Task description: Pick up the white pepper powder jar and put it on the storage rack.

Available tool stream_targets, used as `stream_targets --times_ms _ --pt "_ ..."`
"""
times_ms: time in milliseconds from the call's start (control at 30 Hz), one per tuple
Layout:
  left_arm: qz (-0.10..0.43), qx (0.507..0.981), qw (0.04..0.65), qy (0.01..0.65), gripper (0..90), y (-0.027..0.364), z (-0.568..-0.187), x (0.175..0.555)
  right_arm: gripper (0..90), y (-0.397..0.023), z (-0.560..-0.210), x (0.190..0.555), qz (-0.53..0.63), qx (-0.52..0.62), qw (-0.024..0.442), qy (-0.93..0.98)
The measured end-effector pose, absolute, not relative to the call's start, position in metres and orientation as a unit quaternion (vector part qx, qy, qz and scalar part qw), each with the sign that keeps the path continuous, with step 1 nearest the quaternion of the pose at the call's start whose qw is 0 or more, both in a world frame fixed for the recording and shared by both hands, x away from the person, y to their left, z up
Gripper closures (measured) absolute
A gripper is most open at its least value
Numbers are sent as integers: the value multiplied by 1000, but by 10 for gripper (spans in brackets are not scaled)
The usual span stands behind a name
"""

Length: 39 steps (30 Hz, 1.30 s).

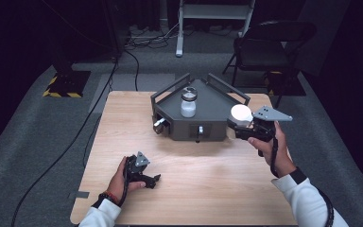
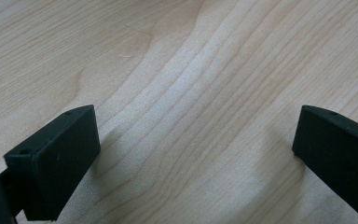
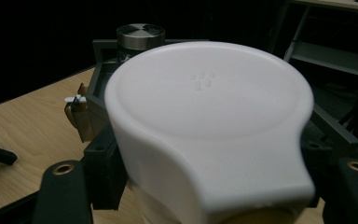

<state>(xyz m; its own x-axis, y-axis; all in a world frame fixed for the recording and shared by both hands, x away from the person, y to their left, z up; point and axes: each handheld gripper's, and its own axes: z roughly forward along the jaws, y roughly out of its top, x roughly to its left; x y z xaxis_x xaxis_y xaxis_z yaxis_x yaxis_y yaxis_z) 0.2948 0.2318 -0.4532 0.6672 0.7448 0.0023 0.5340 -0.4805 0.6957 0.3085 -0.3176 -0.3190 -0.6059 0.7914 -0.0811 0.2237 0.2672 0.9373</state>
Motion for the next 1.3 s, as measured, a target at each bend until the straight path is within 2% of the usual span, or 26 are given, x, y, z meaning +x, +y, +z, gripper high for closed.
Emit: stream_targets --times_ms 733,1300 --pt "154 847 342 377 4 232 -453 295 300 -283 -301 337 501 350 322 723" --pt "154 846 342 378 4 232 -453 295 300 -261 -302 367 504 363 321 715"
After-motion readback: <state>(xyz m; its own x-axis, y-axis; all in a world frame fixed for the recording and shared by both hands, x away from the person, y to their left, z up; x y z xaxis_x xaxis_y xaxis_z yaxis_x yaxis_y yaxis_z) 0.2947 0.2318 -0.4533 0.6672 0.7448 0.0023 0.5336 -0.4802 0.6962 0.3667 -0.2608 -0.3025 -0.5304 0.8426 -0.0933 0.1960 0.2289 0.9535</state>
